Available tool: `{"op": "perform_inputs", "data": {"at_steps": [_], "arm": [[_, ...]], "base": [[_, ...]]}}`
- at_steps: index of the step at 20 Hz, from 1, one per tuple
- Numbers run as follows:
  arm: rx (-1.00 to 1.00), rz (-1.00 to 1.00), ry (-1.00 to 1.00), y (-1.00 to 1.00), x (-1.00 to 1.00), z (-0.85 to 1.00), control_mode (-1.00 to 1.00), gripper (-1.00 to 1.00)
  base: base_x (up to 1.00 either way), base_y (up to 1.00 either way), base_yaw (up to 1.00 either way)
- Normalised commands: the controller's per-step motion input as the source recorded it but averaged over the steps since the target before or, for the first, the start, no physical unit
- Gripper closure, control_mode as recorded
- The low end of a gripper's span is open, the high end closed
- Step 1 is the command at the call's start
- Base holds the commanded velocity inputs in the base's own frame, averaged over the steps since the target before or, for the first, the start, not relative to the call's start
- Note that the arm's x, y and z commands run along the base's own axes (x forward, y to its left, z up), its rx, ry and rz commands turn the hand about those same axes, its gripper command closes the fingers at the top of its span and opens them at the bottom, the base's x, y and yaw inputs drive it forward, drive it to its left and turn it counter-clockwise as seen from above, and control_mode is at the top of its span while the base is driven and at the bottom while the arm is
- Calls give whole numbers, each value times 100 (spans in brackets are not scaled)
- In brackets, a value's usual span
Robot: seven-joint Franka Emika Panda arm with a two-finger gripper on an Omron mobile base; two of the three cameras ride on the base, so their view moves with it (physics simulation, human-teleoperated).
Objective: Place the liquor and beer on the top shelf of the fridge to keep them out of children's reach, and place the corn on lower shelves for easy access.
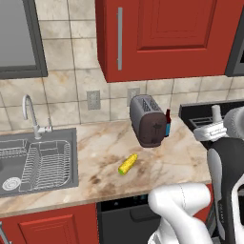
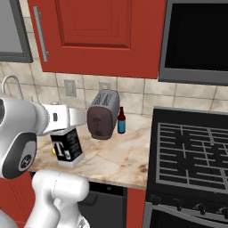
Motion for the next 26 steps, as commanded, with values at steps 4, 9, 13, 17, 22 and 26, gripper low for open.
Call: {"op": "perform_inputs", "data": {"at_steps": [4,9,13,17,22,26], "arm": [[0,4,0,3,-2,4,-100,100],[0,0,0,0,0,0,100,100],[0,0,0,0,0,0,100,100],[0,0,0,0,0,0,100,100],[0,0,0,0,0,0,100,100],[0,0,0,0,0,0,100,100]], "base": [[0,0,0],[-13,-5,1],[-23,-32,0],[-40,-53,-4],[-73,-52,-3],[-75,-36,-2]]}}
